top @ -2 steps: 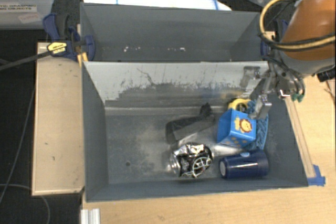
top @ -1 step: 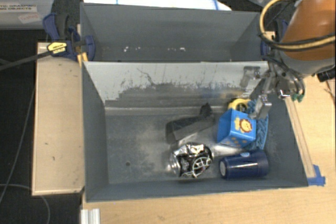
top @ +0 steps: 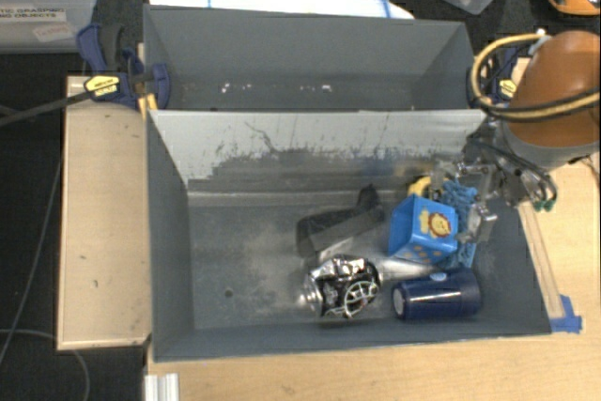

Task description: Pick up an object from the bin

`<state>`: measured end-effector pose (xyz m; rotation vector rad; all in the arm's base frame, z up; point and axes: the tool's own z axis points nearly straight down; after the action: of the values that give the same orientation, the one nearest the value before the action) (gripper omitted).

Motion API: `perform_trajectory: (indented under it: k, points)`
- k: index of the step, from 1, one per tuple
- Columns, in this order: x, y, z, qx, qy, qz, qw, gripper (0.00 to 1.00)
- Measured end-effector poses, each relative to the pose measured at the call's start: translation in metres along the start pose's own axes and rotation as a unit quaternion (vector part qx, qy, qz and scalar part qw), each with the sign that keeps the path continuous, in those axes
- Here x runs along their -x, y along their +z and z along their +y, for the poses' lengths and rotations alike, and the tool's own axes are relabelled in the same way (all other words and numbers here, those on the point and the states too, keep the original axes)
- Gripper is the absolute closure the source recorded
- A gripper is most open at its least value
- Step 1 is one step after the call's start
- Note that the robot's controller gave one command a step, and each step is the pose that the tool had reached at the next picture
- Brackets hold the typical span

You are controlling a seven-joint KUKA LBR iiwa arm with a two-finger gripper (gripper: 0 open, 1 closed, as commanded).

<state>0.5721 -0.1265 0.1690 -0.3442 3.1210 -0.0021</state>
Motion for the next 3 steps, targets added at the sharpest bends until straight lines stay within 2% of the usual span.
perform_trajectory:
  k: [1, 2, 3]
  points:
    - [-0.016, 0.002, -0.022, -0.001, -0.013, -0.0025, 0.9999, 0.00]
    - [-0.013, 0.014, -0.022, -0.003, -0.028, -0.0071, 0.9996, 0.00]
    - [-0.005, 0.055, 0.033, -0.003, -0.186, -0.0058, 0.9825, 0.00]
